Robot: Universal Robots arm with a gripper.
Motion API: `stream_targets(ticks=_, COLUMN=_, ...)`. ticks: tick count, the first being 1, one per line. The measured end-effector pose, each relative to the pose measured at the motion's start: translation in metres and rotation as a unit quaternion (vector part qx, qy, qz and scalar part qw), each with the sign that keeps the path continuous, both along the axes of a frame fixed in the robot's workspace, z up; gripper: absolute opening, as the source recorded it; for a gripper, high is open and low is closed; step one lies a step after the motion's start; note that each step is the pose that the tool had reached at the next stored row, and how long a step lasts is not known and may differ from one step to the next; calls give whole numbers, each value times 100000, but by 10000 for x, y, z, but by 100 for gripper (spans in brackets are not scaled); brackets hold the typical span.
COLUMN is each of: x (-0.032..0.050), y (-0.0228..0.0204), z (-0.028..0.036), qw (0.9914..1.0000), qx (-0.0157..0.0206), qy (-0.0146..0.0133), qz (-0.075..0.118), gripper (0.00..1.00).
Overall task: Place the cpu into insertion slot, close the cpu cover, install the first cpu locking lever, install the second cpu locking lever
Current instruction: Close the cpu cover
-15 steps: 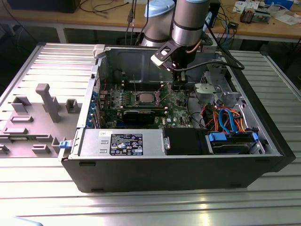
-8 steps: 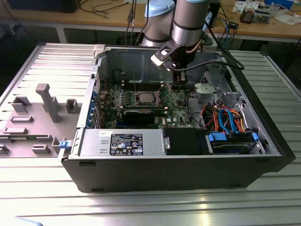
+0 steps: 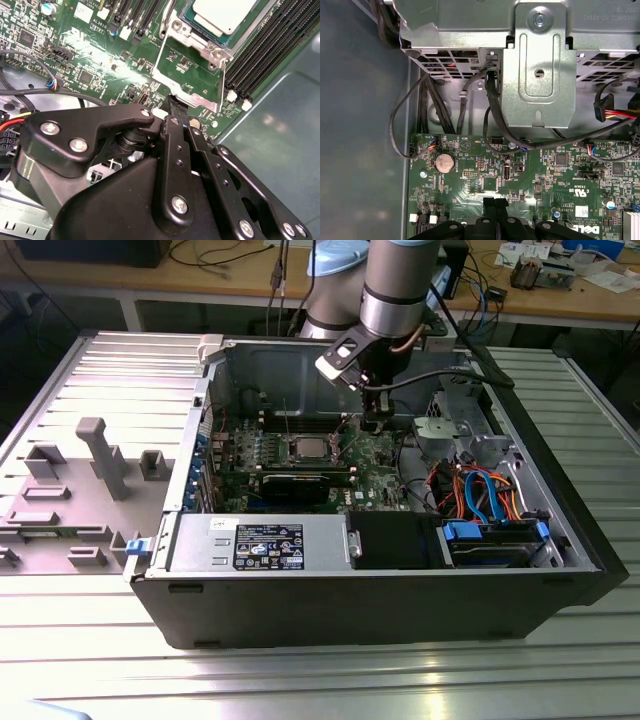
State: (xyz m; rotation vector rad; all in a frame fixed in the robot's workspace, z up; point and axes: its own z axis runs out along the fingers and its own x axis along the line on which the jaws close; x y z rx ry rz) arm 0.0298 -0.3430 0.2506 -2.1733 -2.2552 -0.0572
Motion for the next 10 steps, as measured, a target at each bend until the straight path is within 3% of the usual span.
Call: stream_targets(ticks=10, x=-43, y=0, z=0, qw=100000, qx=0, qy=0, qz=-3, gripper=11)
